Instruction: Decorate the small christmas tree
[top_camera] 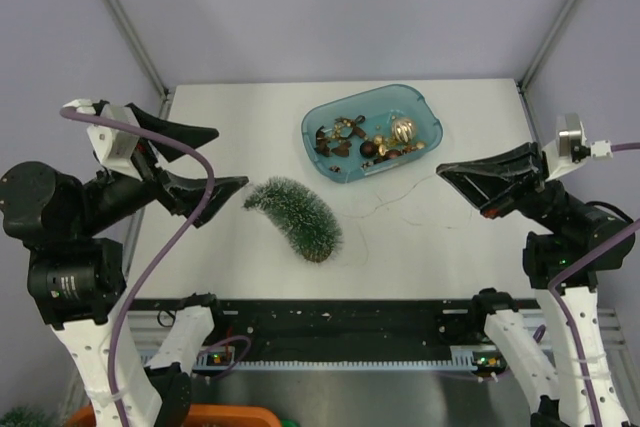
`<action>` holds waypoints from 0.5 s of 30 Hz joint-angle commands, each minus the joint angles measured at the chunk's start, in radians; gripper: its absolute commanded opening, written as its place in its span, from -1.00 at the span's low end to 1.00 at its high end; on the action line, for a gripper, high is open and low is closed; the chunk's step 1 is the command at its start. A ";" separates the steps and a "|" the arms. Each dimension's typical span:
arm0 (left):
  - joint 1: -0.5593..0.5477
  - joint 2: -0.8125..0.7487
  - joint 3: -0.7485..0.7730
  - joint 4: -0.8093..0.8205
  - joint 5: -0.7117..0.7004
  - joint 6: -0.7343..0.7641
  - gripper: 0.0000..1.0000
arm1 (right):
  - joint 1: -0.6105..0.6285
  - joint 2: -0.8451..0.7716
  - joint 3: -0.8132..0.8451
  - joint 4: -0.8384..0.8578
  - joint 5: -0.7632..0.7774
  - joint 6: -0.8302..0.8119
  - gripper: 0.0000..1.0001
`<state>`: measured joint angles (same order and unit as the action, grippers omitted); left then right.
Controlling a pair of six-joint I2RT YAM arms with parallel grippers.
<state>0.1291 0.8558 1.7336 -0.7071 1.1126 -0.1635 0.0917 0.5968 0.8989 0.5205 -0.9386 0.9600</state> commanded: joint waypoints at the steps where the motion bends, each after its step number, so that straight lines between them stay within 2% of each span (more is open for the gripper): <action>1: 0.004 0.020 0.029 0.247 0.033 -0.266 0.97 | 0.006 0.011 0.023 0.108 -0.049 0.065 -1.00; 5: 0.004 0.000 0.000 0.293 0.027 -0.343 0.97 | 0.009 -0.008 -0.023 0.111 -0.052 0.083 -1.00; 7: 0.004 -0.018 -0.034 0.294 -0.011 -0.388 0.98 | 0.016 -0.011 -0.044 0.061 -0.046 0.059 -1.00; 8: 0.004 -0.024 -0.049 0.294 0.009 -0.402 0.97 | 0.023 -0.006 -0.057 0.032 -0.046 0.049 -1.00; 10: 0.004 -0.056 -0.098 0.293 0.041 -0.432 0.97 | 0.043 -0.008 -0.099 0.085 -0.042 0.091 -1.00; 13: 0.006 -0.104 -0.172 0.294 0.061 -0.406 0.97 | 0.109 -0.006 -0.126 0.075 -0.006 0.057 -1.00; 15: 0.006 -0.089 -0.169 0.227 0.055 -0.354 0.97 | 0.195 0.006 -0.103 -0.032 0.047 -0.050 -1.00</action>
<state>0.1295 0.7746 1.5826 -0.4637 1.1461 -0.5308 0.1707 0.5926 0.7715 0.5629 -0.9607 1.0210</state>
